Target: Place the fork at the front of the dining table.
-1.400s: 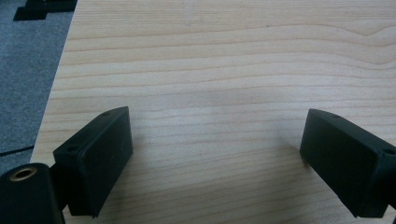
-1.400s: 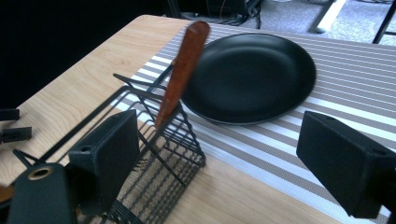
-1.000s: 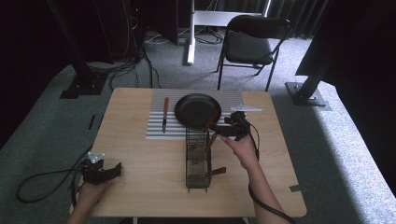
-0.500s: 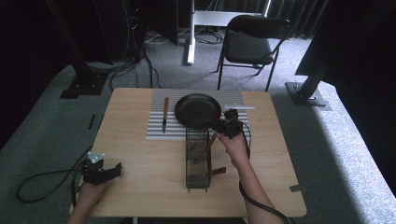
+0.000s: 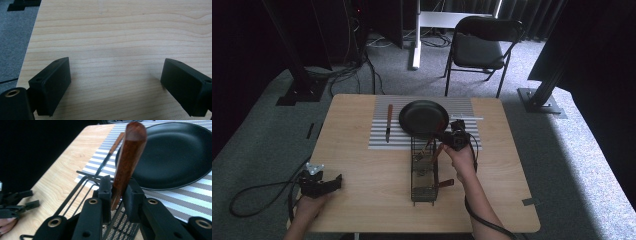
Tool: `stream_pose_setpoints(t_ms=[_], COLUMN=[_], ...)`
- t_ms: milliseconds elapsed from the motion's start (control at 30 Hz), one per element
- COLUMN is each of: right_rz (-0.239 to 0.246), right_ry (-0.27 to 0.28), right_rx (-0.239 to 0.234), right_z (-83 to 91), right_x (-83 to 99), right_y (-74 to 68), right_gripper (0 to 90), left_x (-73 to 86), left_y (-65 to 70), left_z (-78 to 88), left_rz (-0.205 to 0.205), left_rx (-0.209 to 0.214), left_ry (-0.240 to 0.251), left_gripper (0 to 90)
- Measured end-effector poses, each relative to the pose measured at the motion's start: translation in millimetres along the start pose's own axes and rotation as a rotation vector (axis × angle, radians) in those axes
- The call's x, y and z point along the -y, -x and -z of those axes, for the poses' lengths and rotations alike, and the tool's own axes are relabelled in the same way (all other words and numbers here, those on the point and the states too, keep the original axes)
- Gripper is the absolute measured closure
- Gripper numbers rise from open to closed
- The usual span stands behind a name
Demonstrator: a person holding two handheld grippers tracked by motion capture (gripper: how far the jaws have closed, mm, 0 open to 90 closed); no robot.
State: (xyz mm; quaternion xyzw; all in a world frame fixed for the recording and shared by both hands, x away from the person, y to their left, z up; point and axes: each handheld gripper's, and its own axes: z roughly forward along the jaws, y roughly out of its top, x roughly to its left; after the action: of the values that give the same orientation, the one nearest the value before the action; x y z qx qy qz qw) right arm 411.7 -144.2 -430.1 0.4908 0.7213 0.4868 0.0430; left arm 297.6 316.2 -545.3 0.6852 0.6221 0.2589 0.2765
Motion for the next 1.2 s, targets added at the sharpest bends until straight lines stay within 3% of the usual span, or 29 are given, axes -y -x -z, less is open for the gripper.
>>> stream_pose_setpoints(t_ms=[133, 400, 667, 1200], right_rz=[-0.014, 0.017, 0.032, 0.064], right_ry=[0.019, 0.030, 0.051, 0.128], right_rx=[-0.034, -0.009, -0.013, -0.015], right_z=[1.0, 6.1, 17.7, 56.7], right_x=[2.2, -1.0, -7.7, -31.6], right_y=[1.4, -3.6, -7.5, -17.2], right_gripper=[80.3, 80.9, 80.9, 81.0], left_x=[0.0, 0.0, 0.0, 0.0], left_y=[0.0, 0.0, 0.0, 0.0], left_z=[0.0, 0.0, 0.0, 0.0], left_rz=[0.000, -0.001, -0.001, 0.000], left_rx=[0.000, 0.000, 0.000, -0.001], left_ry=[0.000, 0.000, 0.000, 0.001], left_gripper=[9.2, 9.2, 9.2, 9.2])
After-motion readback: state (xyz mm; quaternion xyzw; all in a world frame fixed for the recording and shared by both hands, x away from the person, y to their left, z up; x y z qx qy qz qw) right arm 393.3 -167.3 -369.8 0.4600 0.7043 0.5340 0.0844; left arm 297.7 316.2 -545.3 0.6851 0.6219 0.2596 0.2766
